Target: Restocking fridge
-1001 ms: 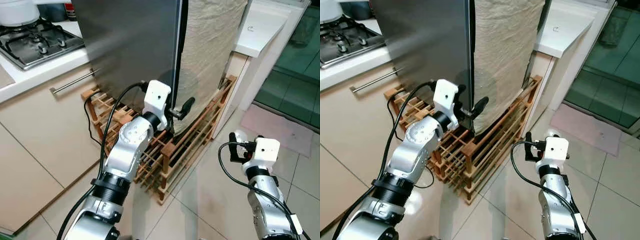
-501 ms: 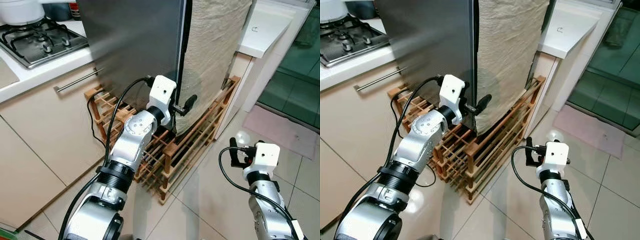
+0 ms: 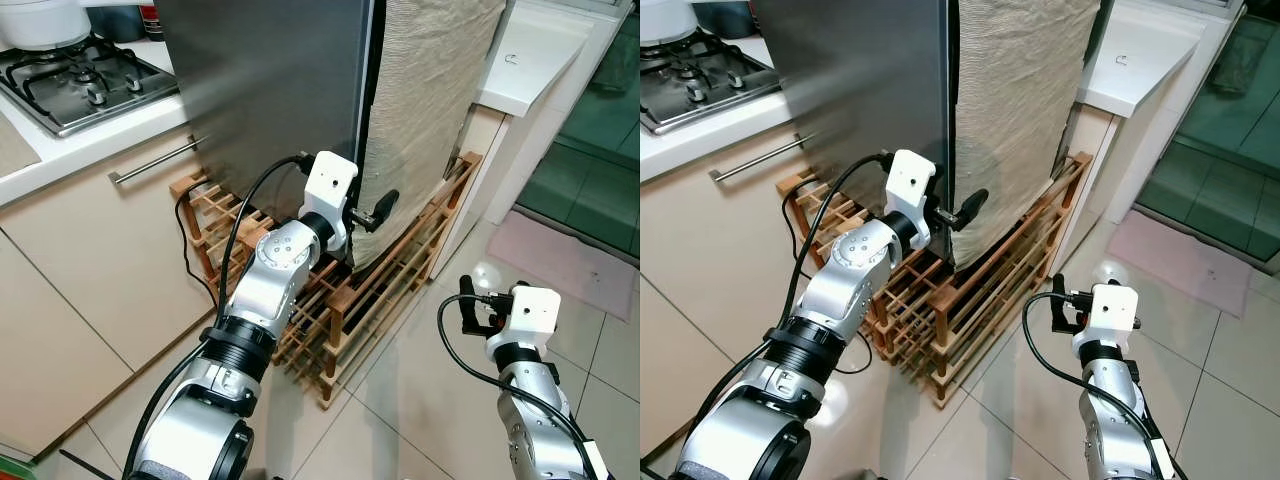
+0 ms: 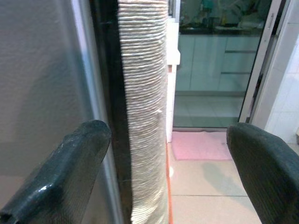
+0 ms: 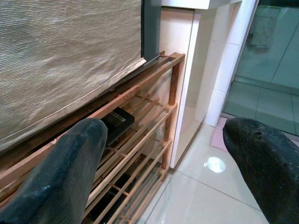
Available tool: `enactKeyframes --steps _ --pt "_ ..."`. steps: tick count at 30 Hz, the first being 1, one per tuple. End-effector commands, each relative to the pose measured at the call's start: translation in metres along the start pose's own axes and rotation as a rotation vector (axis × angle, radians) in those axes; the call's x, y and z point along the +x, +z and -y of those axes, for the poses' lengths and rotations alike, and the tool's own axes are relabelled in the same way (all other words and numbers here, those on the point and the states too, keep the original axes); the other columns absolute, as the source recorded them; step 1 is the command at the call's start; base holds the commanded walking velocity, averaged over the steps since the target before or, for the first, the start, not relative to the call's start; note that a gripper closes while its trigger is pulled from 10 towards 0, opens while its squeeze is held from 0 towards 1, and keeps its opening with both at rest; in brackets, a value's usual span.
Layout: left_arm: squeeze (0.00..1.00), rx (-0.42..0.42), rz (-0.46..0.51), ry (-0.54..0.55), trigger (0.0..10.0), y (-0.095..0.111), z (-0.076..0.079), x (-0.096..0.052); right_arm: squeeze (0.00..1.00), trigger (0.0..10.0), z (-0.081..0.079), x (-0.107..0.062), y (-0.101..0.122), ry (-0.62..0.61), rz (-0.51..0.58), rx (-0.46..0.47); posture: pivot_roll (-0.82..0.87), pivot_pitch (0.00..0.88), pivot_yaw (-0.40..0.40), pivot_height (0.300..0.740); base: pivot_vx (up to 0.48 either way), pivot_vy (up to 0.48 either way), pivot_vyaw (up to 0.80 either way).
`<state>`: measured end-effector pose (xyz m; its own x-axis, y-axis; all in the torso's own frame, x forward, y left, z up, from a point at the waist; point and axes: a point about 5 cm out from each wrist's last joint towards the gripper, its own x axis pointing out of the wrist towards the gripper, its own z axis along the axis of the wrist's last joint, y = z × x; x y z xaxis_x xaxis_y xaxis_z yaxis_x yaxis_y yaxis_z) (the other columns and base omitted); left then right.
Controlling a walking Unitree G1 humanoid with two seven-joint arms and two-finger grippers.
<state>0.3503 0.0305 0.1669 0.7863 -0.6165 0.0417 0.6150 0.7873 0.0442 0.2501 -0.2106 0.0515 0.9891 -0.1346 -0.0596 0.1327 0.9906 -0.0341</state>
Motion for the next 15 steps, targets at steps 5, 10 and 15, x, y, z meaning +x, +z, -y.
enactKeyframes --steps 5,10,15 --pt "0.00 0.018 0.026 -0.008 10.0 0.009 0.006 0.009 0.00 10.0 -0.001 0.000 0.003 0.006 0.015 -0.003 0.07 0.000 0.000 0.732 0.000 0.000 0.00" --pt "0.00 0.046 0.029 0.045 10.0 0.010 0.003 0.013 0.00 10.0 -0.002 0.002 0.004 0.012 0.016 -0.007 0.07 0.000 0.000 0.732 0.000 0.000 0.00" --pt "0.00 0.070 0.017 0.109 10.0 0.009 -0.006 0.013 0.00 10.0 -0.007 0.004 0.005 0.015 0.025 -0.003 0.10 0.000 0.018 0.732 0.000 0.000 0.00"
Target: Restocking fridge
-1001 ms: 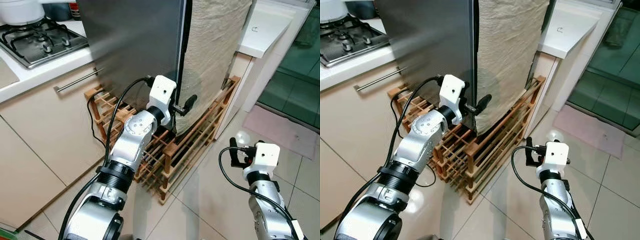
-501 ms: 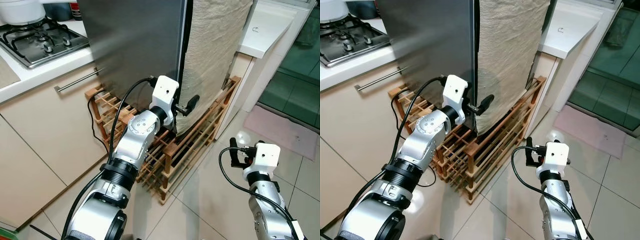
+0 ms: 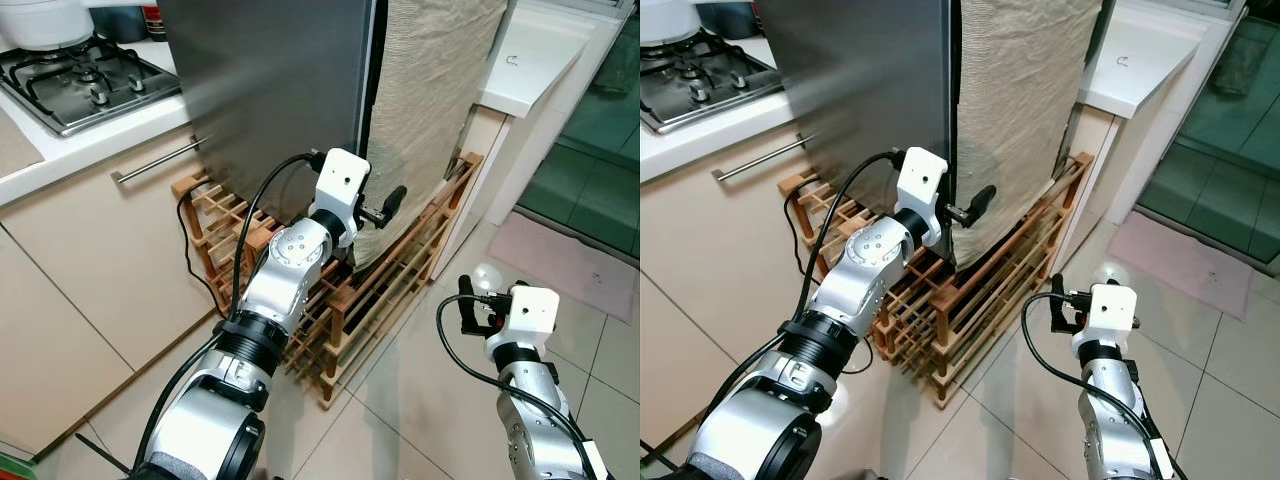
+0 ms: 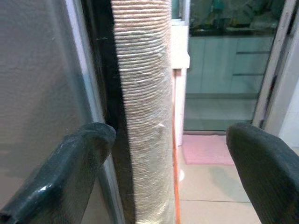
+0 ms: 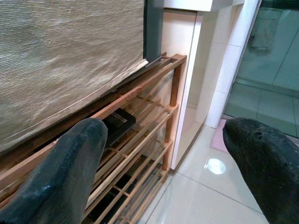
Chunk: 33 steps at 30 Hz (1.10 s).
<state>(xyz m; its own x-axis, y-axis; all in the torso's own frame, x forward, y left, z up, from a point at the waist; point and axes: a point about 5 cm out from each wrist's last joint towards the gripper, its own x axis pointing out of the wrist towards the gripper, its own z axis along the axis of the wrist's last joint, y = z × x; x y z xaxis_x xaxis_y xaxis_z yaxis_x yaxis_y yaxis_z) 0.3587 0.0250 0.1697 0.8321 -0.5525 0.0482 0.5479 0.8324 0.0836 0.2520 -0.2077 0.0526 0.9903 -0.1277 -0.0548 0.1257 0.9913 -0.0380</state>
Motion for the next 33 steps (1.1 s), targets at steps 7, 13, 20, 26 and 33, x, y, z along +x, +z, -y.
enactKeyframes --steps 7,13,20,26,33 --pt "0.00 0.044 -0.001 0.055 10.0 0.005 -0.005 0.005 0.00 10.0 -0.009 0.004 0.001 0.020 0.013 0.007 0.13 0.006 0.014 0.732 0.000 0.000 0.00" --pt "0.00 -0.024 -0.004 -0.129 10.0 0.008 0.030 0.011 0.00 10.0 -0.006 0.005 0.002 0.020 0.012 0.000 0.10 0.000 0.008 0.732 0.000 0.000 0.00" --pt "0.00 -0.059 0.043 -0.357 10.0 0.023 0.065 0.011 0.00 10.0 0.002 0.001 -0.006 0.009 -0.026 -0.011 0.06 0.000 0.007 0.732 0.000 0.000 0.00" --pt "0.00 -0.076 0.063 -0.415 10.0 0.031 0.074 0.011 0.00 10.0 0.006 -0.006 -0.014 0.004 -0.056 -0.022 0.05 0.000 0.012 0.732 0.000 0.000 0.00" --pt "0.00 -0.142 0.110 -0.487 10.0 0.048 0.080 0.007 0.00 10.0 0.011 -0.010 -0.021 0.002 -0.087 -0.040 0.05 0.000 0.008 0.732 0.000 0.000 0.00"
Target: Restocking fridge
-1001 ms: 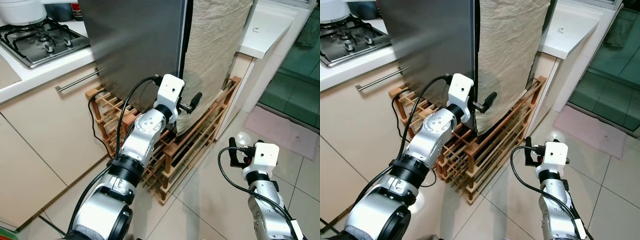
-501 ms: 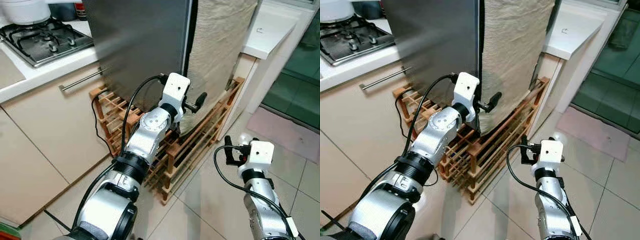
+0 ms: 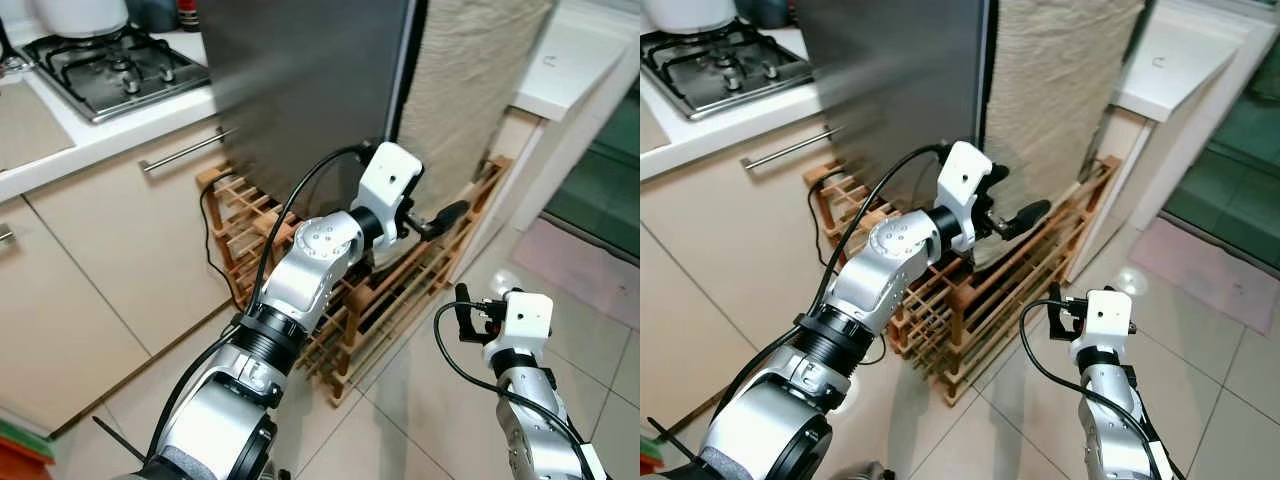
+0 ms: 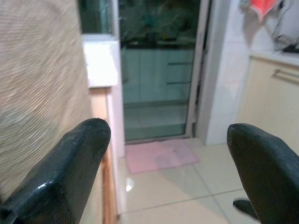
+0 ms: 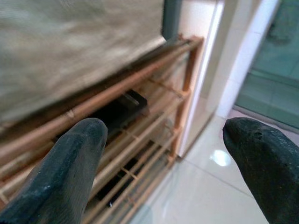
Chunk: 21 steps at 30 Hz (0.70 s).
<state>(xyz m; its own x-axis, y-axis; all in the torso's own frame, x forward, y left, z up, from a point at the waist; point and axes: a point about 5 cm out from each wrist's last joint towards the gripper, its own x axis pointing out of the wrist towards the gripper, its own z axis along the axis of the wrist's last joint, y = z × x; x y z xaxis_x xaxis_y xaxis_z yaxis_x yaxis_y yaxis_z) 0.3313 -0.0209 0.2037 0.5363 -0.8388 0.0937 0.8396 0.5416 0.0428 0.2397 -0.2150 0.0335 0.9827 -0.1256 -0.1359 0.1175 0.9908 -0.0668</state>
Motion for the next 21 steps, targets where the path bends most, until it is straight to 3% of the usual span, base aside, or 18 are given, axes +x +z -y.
enactKeyframes --steps 1,5,9,17,21 --pt "0.00 -0.064 0.052 -0.077 10.0 0.008 0.026 0.015 0.00 10.0 0.003 0.000 -0.002 -0.003 -0.010 -0.012 0.05 0.000 0.008 0.732 0.000 0.000 0.00" --pt "0.00 -0.001 0.037 0.003 10.0 0.006 0.016 0.010 0.00 10.0 0.003 0.001 -0.003 -0.002 -0.014 -0.014 0.06 0.002 0.010 0.732 0.000 0.000 0.00" --pt "0.00 0.067 0.003 0.145 10.0 -0.003 -0.002 -0.004 0.00 10.0 0.001 0.003 -0.002 0.001 -0.001 -0.004 0.06 0.002 0.011 0.732 0.000 0.000 0.00" --pt "0.00 0.104 -0.029 0.392 10.0 -0.015 -0.032 -0.021 0.00 10.0 -0.005 0.007 0.015 0.037 0.072 0.027 0.07 0.002 0.012 0.732 0.000 0.000 0.00" --pt "0.00 0.107 -0.023 0.453 10.0 -0.012 -0.041 -0.026 0.00 10.0 -0.013 0.005 0.021 0.069 0.106 0.037 0.06 0.000 0.015 0.732 0.000 0.000 0.00"
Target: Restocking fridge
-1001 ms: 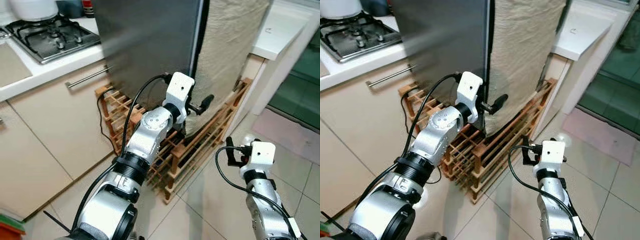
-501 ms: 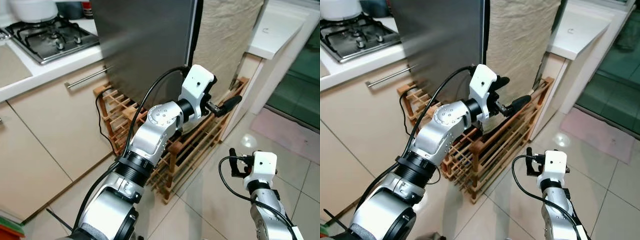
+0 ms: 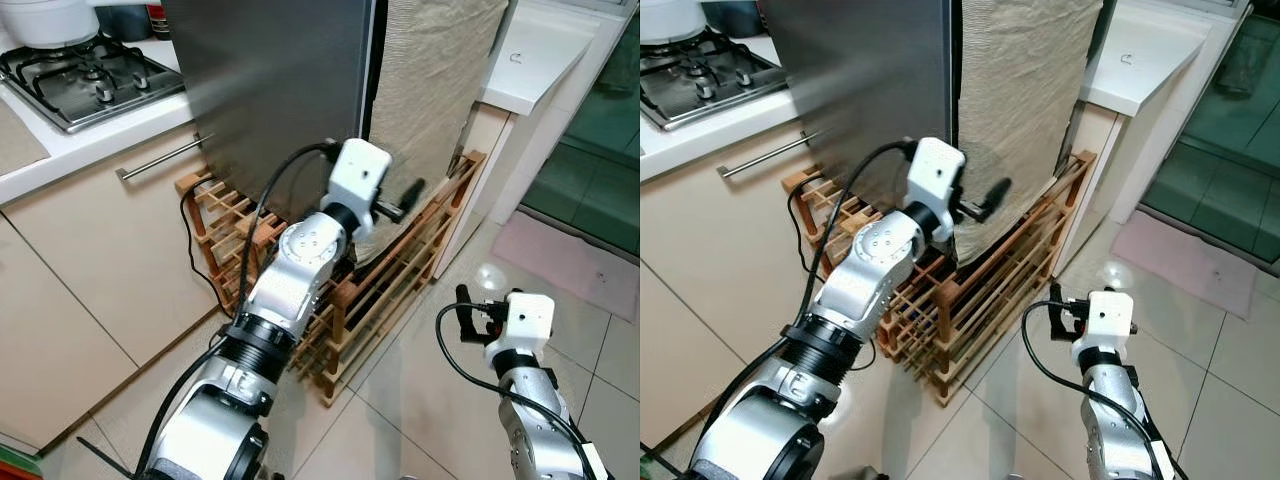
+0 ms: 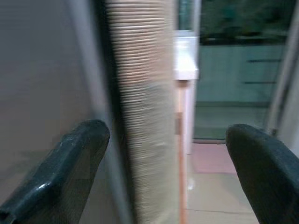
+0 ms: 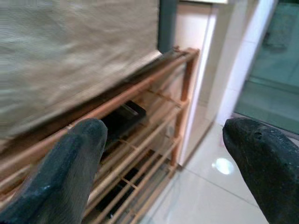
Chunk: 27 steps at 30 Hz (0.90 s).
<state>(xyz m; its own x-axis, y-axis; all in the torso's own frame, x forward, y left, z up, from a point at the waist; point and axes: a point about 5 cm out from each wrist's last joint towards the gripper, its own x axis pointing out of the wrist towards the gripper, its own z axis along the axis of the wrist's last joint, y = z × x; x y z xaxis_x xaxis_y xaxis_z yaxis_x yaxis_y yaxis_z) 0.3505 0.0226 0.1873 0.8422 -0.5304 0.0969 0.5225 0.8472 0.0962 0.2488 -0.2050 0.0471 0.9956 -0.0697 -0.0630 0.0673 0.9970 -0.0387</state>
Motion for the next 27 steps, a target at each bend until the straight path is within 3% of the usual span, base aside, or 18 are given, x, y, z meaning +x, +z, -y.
enactKeyframes --steps 1,3,6,27 --pt "0.00 0.011 0.007 0.026 10.0 0.004 -0.003 0.003 0.00 10.0 -0.006 0.000 0.009 0.035 0.044 0.024 0.06 0.000 0.015 0.732 0.000 0.000 0.00" --pt "0.00 0.013 0.005 0.041 10.0 0.003 -0.006 0.003 0.00 10.0 -0.016 -0.004 0.017 0.128 0.081 0.013 0.06 0.000 0.019 0.732 0.000 0.000 0.00" --pt "0.00 0.010 -0.001 0.032 10.0 0.001 -0.004 0.003 0.00 10.0 -0.018 -0.007 0.017 0.159 0.075 0.001 0.06 0.000 0.019 0.732 0.000 0.000 0.00" --pt "0.00 -0.028 -0.013 -0.063 10.0 -0.002 0.027 0.014 0.00 10.0 -0.025 -0.022 0.018 0.182 0.043 -0.011 0.03 0.015 0.009 0.732 0.000 0.000 0.00"
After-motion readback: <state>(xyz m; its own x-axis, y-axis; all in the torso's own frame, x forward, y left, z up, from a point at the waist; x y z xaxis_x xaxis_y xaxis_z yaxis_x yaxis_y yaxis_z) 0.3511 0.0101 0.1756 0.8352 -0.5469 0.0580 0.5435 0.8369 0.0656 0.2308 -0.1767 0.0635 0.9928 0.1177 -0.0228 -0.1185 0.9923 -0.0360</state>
